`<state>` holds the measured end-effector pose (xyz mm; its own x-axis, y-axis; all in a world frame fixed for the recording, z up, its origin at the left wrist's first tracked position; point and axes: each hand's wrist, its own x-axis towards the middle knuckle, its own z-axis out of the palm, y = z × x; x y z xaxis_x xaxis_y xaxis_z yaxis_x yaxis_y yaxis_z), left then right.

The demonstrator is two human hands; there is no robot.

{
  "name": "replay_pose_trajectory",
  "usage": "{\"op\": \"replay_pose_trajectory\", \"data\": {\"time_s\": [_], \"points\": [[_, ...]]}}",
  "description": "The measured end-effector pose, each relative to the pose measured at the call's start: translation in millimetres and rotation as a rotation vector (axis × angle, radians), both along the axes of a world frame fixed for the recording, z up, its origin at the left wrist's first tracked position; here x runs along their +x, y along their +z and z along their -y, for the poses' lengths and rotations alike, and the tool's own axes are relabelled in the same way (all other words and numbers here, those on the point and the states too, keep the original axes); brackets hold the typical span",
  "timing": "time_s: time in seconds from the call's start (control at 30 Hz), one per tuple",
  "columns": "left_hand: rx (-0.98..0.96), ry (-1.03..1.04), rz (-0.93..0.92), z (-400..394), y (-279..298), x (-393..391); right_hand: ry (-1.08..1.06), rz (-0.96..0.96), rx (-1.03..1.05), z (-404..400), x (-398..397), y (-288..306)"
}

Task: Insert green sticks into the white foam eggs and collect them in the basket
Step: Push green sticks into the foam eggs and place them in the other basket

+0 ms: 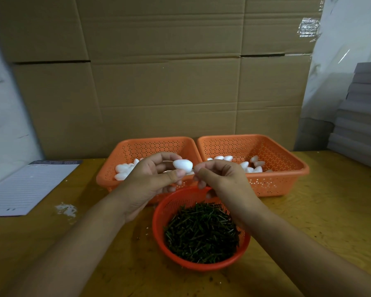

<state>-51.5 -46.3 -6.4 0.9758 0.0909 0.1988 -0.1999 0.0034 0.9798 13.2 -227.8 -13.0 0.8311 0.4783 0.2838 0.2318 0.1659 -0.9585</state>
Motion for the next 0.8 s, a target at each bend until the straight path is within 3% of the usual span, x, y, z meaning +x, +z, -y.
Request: {"op": "replay_pose_trajectory", "data": {"time_s": [0.17, 0.47, 0.8], "points": [[0.131, 0.021, -0.048, 1.4, -3.5, 1.7, -0.058, 0.058, 0.037, 0.6, 2.7, 0.2], [0.150, 0.038, -0.047, 0.3, -5.0, 2.0, -0.057, 0.093, 0.005, 1.1, 5.4, -1.0], [-0.056, 0.070, 0.032, 4.9, -3.2, 2.7, 0.026, 0.113, -0.137, -4.2, -0.4, -4.5]]}}
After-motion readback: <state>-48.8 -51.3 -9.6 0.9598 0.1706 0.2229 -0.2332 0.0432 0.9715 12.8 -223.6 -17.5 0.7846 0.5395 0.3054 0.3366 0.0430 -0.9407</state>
